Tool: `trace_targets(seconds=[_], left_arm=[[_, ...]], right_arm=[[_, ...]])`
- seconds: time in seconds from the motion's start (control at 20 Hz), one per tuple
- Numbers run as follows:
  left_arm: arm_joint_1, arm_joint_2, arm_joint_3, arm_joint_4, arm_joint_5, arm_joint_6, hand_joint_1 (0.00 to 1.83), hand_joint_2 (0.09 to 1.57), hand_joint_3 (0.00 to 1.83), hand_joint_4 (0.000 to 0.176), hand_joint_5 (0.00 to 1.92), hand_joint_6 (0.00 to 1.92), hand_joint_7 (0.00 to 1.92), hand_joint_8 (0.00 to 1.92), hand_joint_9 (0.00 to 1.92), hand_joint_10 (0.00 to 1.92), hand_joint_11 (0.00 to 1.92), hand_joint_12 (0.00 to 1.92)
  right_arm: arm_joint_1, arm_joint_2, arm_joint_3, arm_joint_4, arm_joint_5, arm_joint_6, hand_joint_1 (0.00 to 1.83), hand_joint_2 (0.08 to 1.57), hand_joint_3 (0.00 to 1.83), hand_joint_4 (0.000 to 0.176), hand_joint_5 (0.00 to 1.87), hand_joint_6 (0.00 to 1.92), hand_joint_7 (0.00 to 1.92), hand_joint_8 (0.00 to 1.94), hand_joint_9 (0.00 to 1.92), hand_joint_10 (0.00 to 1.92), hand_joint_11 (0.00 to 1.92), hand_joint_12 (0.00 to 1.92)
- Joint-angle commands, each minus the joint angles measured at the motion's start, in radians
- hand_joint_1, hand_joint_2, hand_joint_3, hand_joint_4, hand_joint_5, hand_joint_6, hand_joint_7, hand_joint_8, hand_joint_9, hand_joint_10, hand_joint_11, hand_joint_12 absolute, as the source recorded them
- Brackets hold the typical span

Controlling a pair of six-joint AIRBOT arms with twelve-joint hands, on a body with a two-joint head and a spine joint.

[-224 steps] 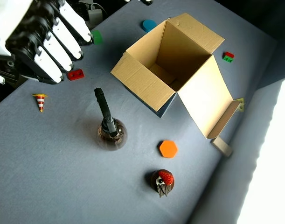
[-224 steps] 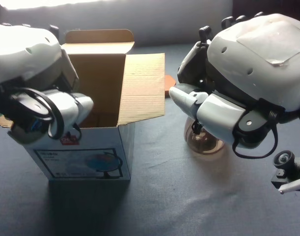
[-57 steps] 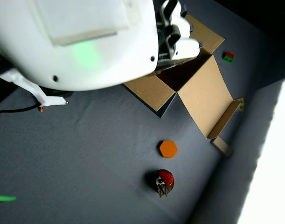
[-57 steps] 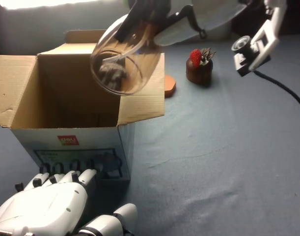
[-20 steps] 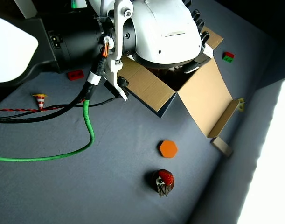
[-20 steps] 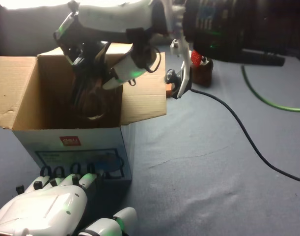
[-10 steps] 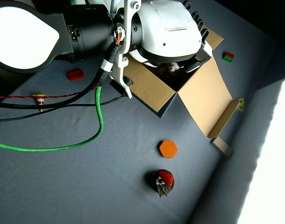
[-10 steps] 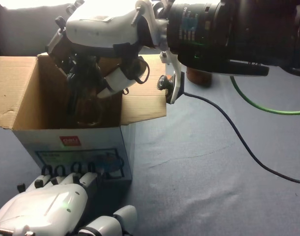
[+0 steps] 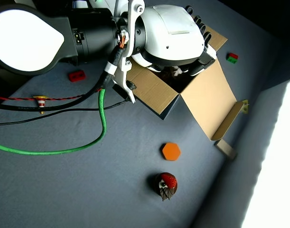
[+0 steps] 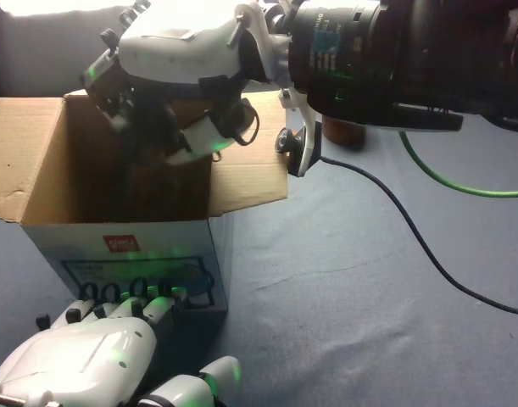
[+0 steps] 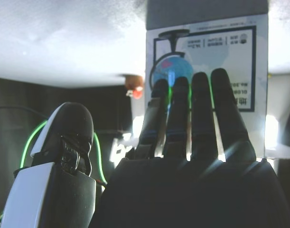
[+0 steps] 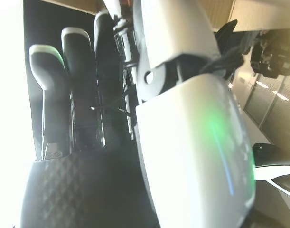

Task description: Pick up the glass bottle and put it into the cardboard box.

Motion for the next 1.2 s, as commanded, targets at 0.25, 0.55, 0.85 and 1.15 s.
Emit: trace_targets(seconds=[0.25,0.55,0.85,1.15], left_arm=[[0.001,0.011,-0.005,0.069,-0.042,-0.014,0.00,1.28,0.00,0.000,0.13,0.00,0.12,0.00,0.14,0.00,0.00,0.51],[-0.037,0.026,-0.064,-0.035,-0.063,0.010,0.00,1.28,0.00,0.000,0.13,0.00,0.12,0.00,0.14,0.00,0.00,0.50],[-0.161,0.024,-0.127,-0.163,-0.137,0.088,0.00,1.28,0.00,0.000,0.13,0.00,0.13,0.00,0.14,0.00,0.00,0.50],[-0.522,0.003,-0.170,-0.484,-0.264,0.347,0.00,1.28,0.00,0.000,0.16,0.01,0.15,0.01,0.15,0.00,0.00,0.53]], right_arm=[[0.009,0.005,0.001,0.016,0.096,-0.004,1.01,1.09,0.00,0.000,0.03,0.64,0.24,0.22,0.00,0.79,0.00,1.16],[0.023,0.058,-0.029,0.015,0.103,0.022,0.95,1.06,0.00,0.000,0.00,0.43,0.22,0.04,0.00,0.59,0.00,0.71],[0.059,0.242,-0.191,0.008,0.079,0.125,0.94,1.05,0.00,0.000,0.00,0.38,0.20,0.02,0.00,0.53,0.00,0.64],[0.097,0.522,-0.430,0.018,-0.110,0.379,0.78,1.01,0.00,0.000,0.00,0.34,0.21,0.01,0.00,0.50,0.00,0.54]])
